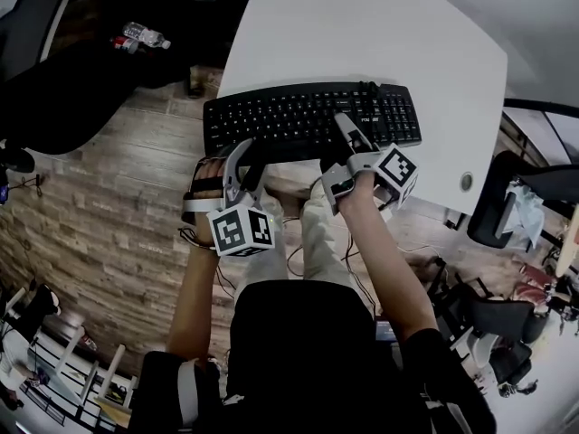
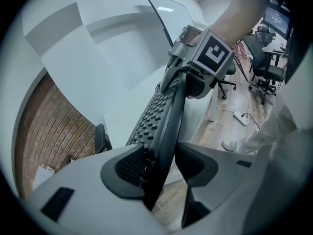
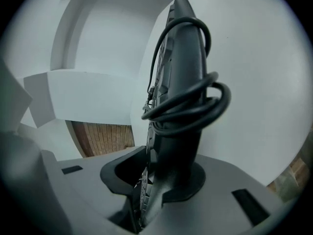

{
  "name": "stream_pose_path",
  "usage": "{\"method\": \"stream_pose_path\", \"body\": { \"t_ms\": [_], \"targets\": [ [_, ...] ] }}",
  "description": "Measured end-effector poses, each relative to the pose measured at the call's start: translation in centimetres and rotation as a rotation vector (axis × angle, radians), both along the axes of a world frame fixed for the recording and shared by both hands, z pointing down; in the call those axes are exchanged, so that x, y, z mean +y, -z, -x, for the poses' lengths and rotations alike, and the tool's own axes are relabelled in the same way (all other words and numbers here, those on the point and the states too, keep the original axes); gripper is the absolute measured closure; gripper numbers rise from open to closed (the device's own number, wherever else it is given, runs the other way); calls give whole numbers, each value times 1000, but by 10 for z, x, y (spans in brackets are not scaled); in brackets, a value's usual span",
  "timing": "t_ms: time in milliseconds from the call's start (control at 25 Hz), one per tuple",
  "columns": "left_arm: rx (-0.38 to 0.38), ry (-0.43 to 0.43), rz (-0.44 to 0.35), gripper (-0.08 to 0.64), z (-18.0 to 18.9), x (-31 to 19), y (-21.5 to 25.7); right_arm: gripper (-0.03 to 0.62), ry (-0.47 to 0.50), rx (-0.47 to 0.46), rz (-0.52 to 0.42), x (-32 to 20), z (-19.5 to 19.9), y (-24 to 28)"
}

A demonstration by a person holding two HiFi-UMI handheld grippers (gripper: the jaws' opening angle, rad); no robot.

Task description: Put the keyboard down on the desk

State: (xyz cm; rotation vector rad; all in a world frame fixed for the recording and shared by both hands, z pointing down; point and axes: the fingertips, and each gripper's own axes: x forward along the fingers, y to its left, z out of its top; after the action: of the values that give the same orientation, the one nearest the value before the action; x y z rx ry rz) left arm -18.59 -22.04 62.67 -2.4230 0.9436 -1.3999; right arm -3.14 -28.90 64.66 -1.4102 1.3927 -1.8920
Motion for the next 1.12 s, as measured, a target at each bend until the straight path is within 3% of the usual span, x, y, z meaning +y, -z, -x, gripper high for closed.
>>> {"method": "stream_pose_path", "body": {
  "t_ms": [320,520,880,1120],
  "targets": [
    [-14,19,20,351,12,-19,-6,454,144,-29,58,9,16,-2],
    [-45,-26,-5,350,16,-24,-15,435,210,-52,73,15,21,-7],
    [-81,-39,-3,350,18,-30,-21,424,298,-68,97,27,27,-8],
    [-97,-56,-18,347,20,-35,-25,422,306,-65,121,36,29,-10]
  ]
}}
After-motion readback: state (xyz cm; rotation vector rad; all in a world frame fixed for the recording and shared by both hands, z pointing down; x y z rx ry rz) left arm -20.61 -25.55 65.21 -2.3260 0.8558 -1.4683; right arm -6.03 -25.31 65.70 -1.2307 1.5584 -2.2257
